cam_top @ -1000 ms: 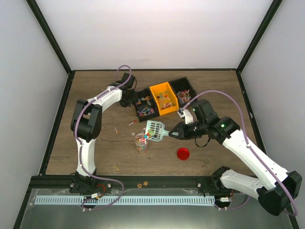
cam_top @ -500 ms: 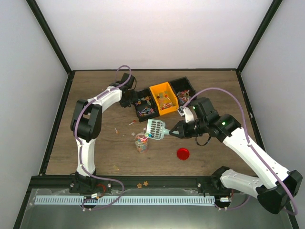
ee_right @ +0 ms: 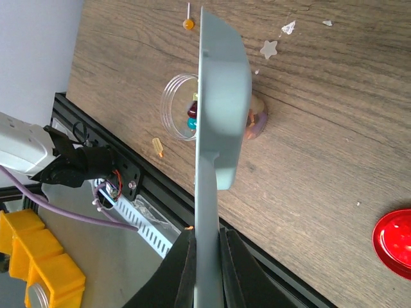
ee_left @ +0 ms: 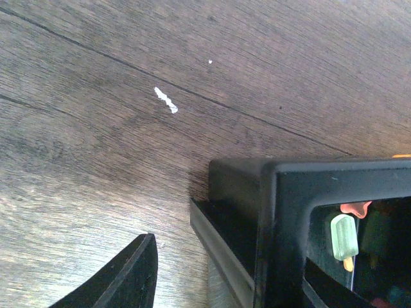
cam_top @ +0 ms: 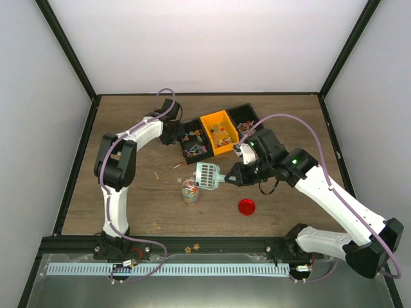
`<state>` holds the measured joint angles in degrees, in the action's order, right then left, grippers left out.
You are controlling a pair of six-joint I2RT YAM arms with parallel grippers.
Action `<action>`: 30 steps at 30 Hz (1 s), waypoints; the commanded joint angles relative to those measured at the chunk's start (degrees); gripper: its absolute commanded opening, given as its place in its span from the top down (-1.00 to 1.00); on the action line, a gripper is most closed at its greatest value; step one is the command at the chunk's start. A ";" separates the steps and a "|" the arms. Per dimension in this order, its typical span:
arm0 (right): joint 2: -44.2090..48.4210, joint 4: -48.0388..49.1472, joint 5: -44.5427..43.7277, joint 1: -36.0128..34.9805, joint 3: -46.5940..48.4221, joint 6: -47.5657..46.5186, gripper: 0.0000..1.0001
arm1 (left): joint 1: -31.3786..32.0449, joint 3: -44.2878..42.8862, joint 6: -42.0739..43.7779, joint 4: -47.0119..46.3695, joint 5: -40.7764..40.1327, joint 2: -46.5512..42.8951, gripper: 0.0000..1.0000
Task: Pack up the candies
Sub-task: Place the fake candies in the packing bottle.
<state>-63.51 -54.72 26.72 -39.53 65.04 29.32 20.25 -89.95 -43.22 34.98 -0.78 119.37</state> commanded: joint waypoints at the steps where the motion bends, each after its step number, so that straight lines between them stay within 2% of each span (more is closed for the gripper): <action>1: -1.00 -2.23 -3.32 -1.60 4.53 -1.04 0.99 | -0.96 0.83 0.13 0.09 -0.46 -2.02 0.08; 8: -5.52 -5.08 -8.83 -6.65 9.62 -0.46 0.99 | -1.09 0.66 0.92 -0.09 -0.54 -2.36 0.08; 15: -2.96 -1.04 -10.01 -6.49 8.82 2.24 0.99 | -1.18 0.57 1.55 -0.16 -0.32 -2.91 0.07; 18: -2.08 0.65 -9.25 -5.64 8.17 2.72 0.99 | -1.18 0.50 2.36 -0.14 -0.39 -2.91 -0.02; 23: 0.04 6.24 -4.81 1.28 4.60 4.48 0.99 | -1.25 0.74 2.79 -0.08 -0.32 -3.56 -0.03; 26: 0.83 10.79 -0.55 8.12 -0.56 5.74 0.99 | -1.24 0.66 2.97 0.44 -1.06 -3.95 -0.04; 30: 0.52 17.02 2.13 13.78 -7.16 8.79 0.99 | -0.98 -0.03 2.97 2.55 -2.70 -4.03 0.00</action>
<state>-62.94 -45.21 24.51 -29.67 62.57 34.72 19.35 -89.54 -41.23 35.59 -1.50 117.34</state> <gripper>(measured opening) 0.084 0.512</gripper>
